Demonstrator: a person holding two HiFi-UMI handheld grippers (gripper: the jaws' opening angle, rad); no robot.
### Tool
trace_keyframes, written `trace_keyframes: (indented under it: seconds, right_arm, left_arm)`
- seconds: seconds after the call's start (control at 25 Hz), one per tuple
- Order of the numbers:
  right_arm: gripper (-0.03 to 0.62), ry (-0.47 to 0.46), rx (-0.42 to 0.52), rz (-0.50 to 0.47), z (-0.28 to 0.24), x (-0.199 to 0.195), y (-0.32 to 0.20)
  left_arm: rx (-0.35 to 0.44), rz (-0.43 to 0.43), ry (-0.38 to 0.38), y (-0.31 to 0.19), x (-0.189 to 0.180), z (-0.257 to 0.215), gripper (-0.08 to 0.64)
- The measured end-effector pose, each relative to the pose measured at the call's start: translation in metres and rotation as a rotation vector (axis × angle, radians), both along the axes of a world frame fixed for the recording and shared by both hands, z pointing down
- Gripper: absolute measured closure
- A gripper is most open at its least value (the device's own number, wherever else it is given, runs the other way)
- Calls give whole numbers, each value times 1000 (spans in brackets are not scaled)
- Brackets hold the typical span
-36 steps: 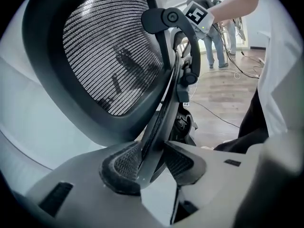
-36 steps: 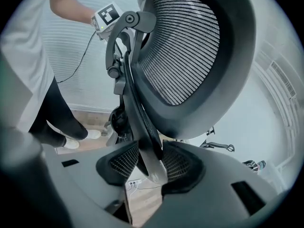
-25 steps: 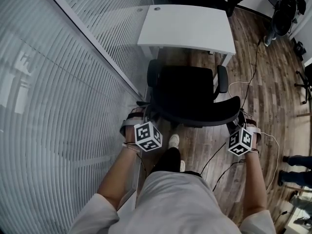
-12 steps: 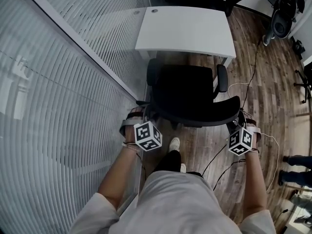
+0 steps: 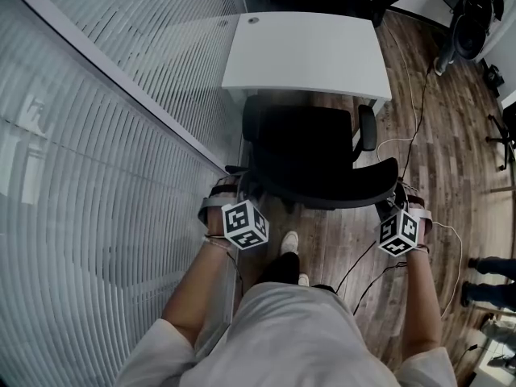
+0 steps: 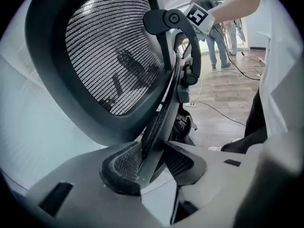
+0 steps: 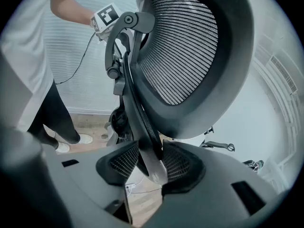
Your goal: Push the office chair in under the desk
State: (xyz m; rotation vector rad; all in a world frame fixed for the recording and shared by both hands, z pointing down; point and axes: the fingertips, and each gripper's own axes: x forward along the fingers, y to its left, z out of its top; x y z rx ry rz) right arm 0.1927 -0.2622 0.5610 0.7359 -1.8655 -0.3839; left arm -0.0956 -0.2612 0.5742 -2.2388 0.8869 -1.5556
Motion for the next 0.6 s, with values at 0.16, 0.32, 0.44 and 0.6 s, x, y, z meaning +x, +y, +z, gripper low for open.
trace_keyframes:
  seconds: [0.16, 0.32, 0.44, 0.6]
  right_arm:
    - [425, -2, -2, 8, 0, -1, -11]
    - [425, 0, 1, 10, 0, -1, -21]
    - [425, 1, -1, 14, 0, -2, -26]
    - [425, 0, -3, 19, -1, -4, -38]
  left_arm:
    - [-3, 4, -1, -11, -1, -1, 397]
    - [-3, 5, 1, -20, -1, 0, 397]
    - [-1, 11, 0, -26, -2, -1, 397]
    - [1, 12, -3, -39, -4, -2, 397]
